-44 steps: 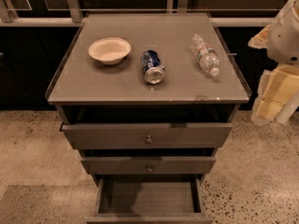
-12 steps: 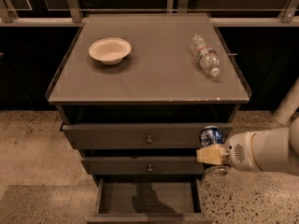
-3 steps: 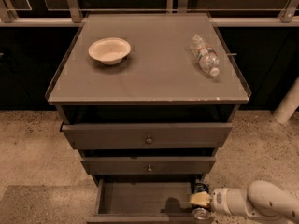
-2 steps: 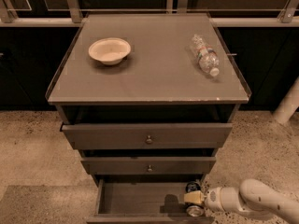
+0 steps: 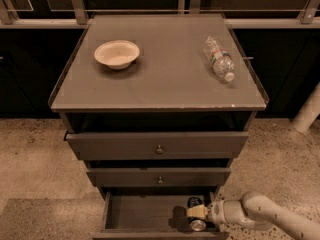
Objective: Place pepsi can into bottom drawer
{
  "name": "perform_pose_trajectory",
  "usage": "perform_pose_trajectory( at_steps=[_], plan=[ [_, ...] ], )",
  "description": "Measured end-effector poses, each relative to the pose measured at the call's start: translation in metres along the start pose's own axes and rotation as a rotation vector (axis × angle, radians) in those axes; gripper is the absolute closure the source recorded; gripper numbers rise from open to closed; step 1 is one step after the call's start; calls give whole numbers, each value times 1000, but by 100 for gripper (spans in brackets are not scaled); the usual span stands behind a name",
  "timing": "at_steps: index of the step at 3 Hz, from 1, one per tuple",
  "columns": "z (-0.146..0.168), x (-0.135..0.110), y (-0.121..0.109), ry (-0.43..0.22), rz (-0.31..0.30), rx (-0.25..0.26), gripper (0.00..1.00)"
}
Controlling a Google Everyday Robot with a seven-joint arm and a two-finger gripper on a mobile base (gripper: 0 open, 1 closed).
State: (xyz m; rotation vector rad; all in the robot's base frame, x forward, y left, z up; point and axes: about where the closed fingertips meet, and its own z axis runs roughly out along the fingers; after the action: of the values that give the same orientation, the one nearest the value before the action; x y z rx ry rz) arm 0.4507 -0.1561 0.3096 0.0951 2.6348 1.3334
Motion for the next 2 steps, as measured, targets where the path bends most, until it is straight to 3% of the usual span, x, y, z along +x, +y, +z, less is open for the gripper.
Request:
perform_pose_trajectory(
  at_steps=[1,2],
  plan=[
    [-5,3,-4,-36,31,-11,100],
    [10,-5,-25,-90,43,-32,100]
  ],
)
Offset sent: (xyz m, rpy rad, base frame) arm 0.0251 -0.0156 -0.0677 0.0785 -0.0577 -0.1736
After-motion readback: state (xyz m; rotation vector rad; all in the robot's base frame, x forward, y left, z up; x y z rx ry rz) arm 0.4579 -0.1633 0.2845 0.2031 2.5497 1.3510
